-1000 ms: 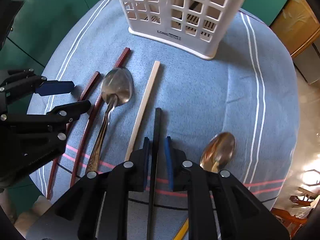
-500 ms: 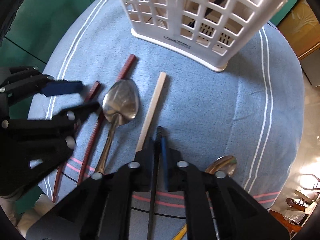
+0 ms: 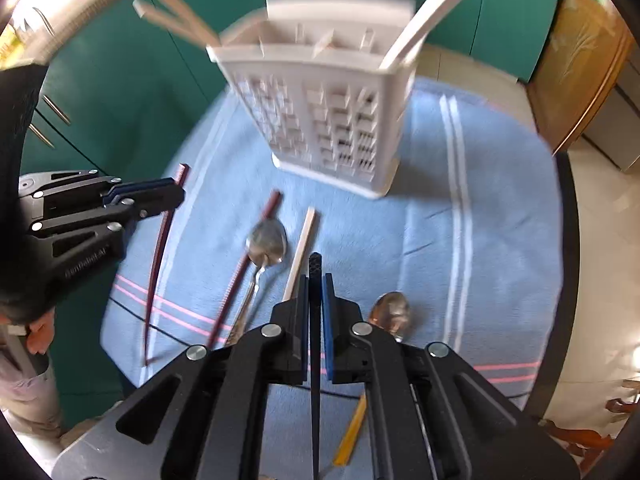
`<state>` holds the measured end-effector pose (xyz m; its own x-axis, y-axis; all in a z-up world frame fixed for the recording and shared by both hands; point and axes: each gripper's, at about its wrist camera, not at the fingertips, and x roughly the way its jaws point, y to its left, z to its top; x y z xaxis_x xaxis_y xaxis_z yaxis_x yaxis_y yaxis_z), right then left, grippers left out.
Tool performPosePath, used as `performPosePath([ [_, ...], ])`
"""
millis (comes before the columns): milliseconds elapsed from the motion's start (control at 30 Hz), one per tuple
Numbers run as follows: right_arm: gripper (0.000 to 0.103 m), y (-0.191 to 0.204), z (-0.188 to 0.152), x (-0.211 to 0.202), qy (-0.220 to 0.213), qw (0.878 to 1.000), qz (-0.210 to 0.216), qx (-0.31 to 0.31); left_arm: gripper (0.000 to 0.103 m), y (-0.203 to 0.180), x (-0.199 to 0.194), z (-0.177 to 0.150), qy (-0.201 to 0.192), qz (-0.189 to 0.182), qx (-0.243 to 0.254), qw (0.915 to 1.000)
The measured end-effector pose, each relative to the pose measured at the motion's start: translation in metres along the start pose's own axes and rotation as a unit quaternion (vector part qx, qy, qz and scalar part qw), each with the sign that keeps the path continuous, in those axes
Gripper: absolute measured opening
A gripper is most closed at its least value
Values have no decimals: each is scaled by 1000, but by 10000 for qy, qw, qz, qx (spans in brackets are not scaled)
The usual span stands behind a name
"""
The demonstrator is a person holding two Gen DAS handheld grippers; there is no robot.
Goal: Organize utensils
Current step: 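Lift the red chopstick with the left tool while the right tool lifts the black chopstick over the holder, then open both tools to drop the chopsticks into the white holder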
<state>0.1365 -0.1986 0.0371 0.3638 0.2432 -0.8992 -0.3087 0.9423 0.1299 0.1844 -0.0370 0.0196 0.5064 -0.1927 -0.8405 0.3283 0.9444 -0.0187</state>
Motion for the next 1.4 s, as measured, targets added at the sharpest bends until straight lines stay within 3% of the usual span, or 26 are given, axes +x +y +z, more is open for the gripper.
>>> performPosePath([
  [200,7,-6,-10,-78,-845,9964,9,-21,6,-4,-77,-5,-991,54,58,9950],
  [333,7,-3,-4,-121,-1498,9887,86,-23,6,0,-119,3,-1666,-6,-8,9860],
  [467,7,-2,19,-158,-2190,9756,167,14,6,6,-168,27,-2557,105,-174,9665],
  [633,7,6,67,-209,-3021,9532,56,95,6,13,-195,72,-3141,159,-447,9482],
  [733,7,6,85,-216,-3221,9465,-113,154,6,18,-189,93,-3375,262,-644,9387],
  [867,7,5,110,-206,-3418,9382,-516,187,6,25,-159,103,-3409,254,-877,9357],
  [1100,7,-15,114,-133,-3152,9453,-763,351,6,34,-79,94,-2774,370,-1077,9540],
  [1200,7,-29,111,-105,-2850,9548,-666,518,6,35,-69,86,-2677,392,-1021,9573],
  [1400,7,-38,100,-95,-2749,9578,-571,616,6,35,-75,80,-2725,409,-984,9562],
])
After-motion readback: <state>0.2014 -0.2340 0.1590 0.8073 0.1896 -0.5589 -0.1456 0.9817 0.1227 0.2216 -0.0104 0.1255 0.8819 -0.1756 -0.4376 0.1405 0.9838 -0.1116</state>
